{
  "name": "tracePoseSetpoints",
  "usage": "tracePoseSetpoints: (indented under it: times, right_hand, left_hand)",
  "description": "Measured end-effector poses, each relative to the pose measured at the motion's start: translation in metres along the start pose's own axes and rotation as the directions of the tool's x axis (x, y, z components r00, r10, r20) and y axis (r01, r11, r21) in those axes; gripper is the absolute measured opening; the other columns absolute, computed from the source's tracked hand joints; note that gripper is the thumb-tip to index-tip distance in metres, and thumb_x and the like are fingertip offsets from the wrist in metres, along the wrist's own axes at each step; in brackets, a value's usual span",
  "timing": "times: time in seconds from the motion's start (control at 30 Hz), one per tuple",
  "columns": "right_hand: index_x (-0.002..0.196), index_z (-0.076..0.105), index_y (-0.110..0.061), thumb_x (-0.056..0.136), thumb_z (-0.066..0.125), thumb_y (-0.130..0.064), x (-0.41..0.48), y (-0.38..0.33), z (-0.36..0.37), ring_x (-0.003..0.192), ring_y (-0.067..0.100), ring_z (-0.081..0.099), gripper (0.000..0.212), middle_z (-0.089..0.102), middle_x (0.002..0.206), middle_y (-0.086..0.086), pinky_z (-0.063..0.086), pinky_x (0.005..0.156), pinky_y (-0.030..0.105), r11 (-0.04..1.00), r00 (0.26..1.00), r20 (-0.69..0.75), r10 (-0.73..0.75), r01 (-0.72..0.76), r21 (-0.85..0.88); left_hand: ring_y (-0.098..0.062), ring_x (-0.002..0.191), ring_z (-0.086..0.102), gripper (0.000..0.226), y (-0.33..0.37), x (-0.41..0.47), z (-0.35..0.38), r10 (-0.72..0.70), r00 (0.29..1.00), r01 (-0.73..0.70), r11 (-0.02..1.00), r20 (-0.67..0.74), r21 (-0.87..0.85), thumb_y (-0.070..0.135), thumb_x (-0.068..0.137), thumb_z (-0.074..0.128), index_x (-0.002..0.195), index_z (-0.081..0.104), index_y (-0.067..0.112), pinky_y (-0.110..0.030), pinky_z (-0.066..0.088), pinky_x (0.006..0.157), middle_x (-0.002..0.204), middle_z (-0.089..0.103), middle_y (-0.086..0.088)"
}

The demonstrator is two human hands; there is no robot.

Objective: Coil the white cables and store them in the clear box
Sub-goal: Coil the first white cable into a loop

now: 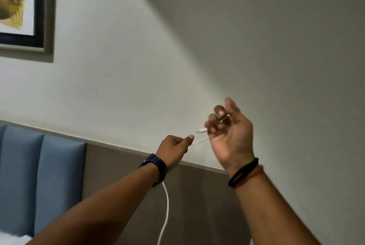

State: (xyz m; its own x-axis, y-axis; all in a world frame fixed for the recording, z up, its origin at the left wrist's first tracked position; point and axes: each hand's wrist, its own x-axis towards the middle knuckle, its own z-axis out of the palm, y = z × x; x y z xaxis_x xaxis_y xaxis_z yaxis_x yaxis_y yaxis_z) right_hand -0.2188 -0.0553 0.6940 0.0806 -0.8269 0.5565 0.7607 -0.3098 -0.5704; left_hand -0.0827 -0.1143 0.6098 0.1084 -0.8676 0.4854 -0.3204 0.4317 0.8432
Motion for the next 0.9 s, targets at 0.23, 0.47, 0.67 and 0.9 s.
tracePoseSetpoints:
  times: [0.23,0.47,0.67,0.9]
  right_hand:
    - [0.136,0.033,-0.004,0.092,0.049,-0.045,0.012,-0.009,-0.029,0.107,0.024,0.055,0.062,0.06,0.108,0.01,0.035,0.091,0.028,0.28,0.935,-0.251,-0.25,-0.178,-0.943]
    - [0.05,0.038,-0.016,0.087,0.014,-0.071,-0.021,0.011,-0.023,0.05,0.016,0.043,0.071,0.047,0.053,0.001,0.039,0.059,0.03,-0.256,0.944,-0.136,0.302,-0.057,-0.965]
    - [0.051,0.032,-0.02,0.094,0.036,-0.051,-0.031,-0.022,0.005,0.039,0.012,0.021,0.053,0.025,0.041,-0.007,0.026,0.045,0.026,0.74,0.807,0.208,0.553,-0.361,-0.568]
    - [0.084,0.049,-0.015,0.095,0.043,-0.013,-0.016,-0.061,0.04,0.041,0.008,0.031,0.013,0.039,0.053,-0.005,0.029,0.042,0.02,0.984,0.988,0.085,-0.131,0.14,-0.109]
  left_hand:
    - [-0.013,0.04,0.015,0.065,0.025,-0.001,-0.02,0.112,0.994,-0.107,0.977,-0.017,0.182,0.054,0.082,0.057,0.043,0.02,0.018,-0.028,0.022,0.054,0.039,0.014,0.008]
    - [-0.013,0.035,0.016,0.066,0.055,0.01,-0.024,0.236,0.971,-0.211,0.925,-0.042,0.316,0.05,0.083,0.058,0.036,0.026,0.016,-0.026,0.02,0.049,0.032,0.017,0.005]
    - [-0.015,0.047,0.038,0.068,0.077,0.011,-0.026,0.234,0.962,-0.222,0.97,-0.142,0.097,0.053,0.086,0.053,0.034,0.026,0.017,-0.028,0.024,0.055,0.03,0.019,0.006]
    - [-0.012,0.043,0.023,0.066,0.071,-0.014,-0.008,0.122,0.987,-0.124,0.992,0.104,0.012,0.067,0.084,0.042,0.037,0.036,0.021,-0.025,0.024,0.05,0.045,0.032,0.009]
